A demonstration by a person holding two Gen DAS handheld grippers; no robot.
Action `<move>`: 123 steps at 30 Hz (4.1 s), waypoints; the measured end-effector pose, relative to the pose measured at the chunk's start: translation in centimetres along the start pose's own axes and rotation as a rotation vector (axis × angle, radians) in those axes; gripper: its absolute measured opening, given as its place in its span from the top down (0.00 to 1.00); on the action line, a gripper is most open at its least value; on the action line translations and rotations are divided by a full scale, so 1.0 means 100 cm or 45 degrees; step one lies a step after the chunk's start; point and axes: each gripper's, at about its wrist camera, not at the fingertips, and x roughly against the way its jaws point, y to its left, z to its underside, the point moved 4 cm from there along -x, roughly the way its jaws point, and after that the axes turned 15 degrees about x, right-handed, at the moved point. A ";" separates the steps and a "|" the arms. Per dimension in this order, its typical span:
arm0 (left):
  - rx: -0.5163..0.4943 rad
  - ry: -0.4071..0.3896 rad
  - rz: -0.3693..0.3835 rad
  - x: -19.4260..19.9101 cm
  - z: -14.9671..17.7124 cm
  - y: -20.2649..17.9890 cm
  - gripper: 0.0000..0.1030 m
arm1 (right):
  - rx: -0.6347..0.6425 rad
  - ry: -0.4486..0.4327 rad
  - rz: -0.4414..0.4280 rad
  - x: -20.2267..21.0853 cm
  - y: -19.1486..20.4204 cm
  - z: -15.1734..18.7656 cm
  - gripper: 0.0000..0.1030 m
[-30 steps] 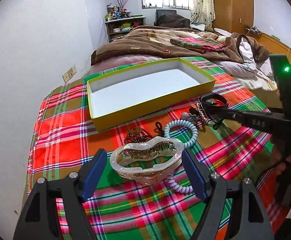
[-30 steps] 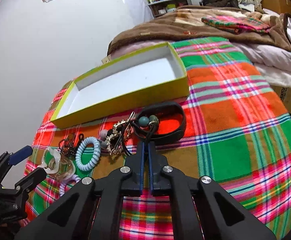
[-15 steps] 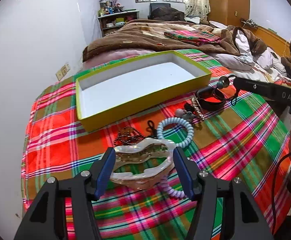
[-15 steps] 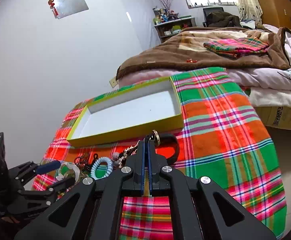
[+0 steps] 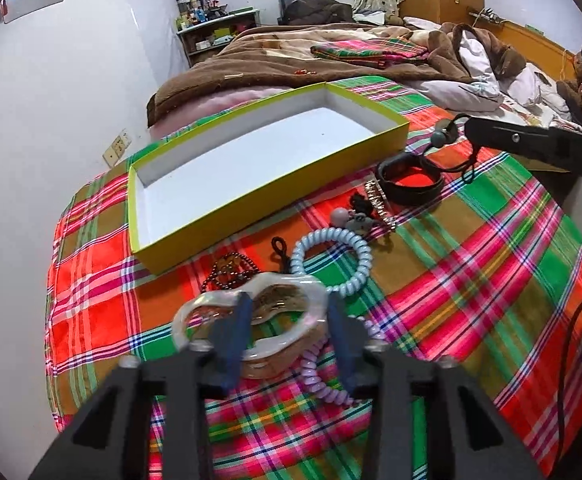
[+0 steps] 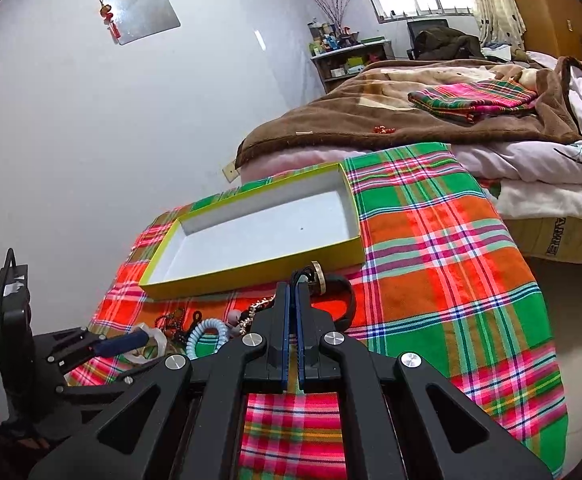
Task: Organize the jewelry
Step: 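Grasp the black teal-bead hair tie with right gripper while left grasps cream claw clip, then carry the hair tie and claw clip with both grippers into the yellow box, then open both grippers to release the hair tie and claw clip in the box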
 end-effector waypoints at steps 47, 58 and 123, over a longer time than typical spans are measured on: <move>0.337 -0.249 0.101 0.053 -0.097 0.072 0.93 | 0.122 -0.069 0.026 -0.014 0.000 -0.088 0.98; 0.374 -0.229 0.052 0.015 -0.133 0.094 0.93 | 0.147 0.047 0.015 -0.077 -0.014 -0.108 0.98; 0.371 -0.057 0.059 -0.081 -0.146 0.040 0.90 | 0.304 0.324 0.123 -0.174 -0.034 -0.078 0.80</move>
